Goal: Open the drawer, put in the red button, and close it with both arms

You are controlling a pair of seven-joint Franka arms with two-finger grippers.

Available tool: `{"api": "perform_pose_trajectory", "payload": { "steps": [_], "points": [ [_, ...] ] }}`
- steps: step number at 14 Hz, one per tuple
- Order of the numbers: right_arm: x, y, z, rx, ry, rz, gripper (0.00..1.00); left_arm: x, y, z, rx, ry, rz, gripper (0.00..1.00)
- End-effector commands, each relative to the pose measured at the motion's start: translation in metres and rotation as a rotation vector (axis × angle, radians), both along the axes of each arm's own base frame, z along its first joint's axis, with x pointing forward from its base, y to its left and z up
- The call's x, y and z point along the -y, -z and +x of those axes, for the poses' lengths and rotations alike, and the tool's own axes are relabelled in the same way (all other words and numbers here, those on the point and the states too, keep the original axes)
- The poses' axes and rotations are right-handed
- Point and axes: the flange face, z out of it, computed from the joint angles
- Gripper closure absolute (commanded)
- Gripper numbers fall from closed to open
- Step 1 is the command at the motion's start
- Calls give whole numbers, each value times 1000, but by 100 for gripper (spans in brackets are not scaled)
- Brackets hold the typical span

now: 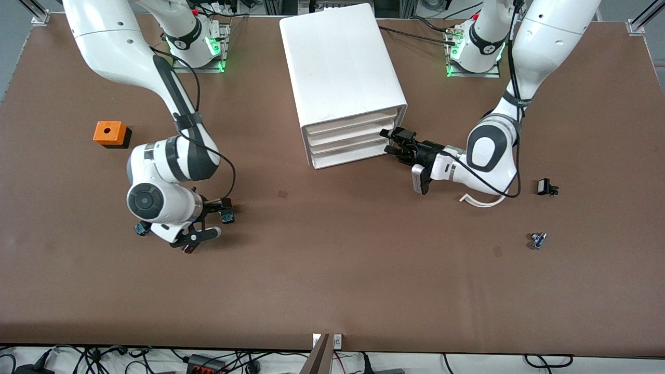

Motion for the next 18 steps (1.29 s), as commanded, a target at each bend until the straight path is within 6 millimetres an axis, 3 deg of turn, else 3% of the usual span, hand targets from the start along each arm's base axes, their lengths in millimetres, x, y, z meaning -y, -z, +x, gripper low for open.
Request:
{"api": "perform_pose_trajectory", "payload": {
  "steps": [1, 3, 6, 9, 11, 13, 15, 18],
  "points": [
    [-4, 19, 6, 8, -18, 15, 0, 8, 10, -15, 21, -19, -82, 29],
    [-7, 29, 3, -4, -23, 12, 0, 17, 13, -28, 11, -13, -115, 43],
    [-9, 41, 5, -8, -19, 10, 0, 17, 18, -34, -4, -9, -118, 70],
    [-11, 49, 7, 14, -18, 15, 0, 19, 20, -38, -17, 2, -127, 90],
    [-11, 48, 7, 12, -23, 17, 2, 17, 18, -36, -20, -2, -133, 96],
    [-18, 50, 4, 7, -30, 24, 10, 14, 15, -27, -12, -13, -133, 98],
    [-19, 49, 3, 3, -34, 25, 19, 11, 11, -8, 4, -29, -132, 98],
    [-19, 52, 3, 1, -38, 23, 52, 3, 26, 31, 34, -62, -149, 98]
  ]
}}
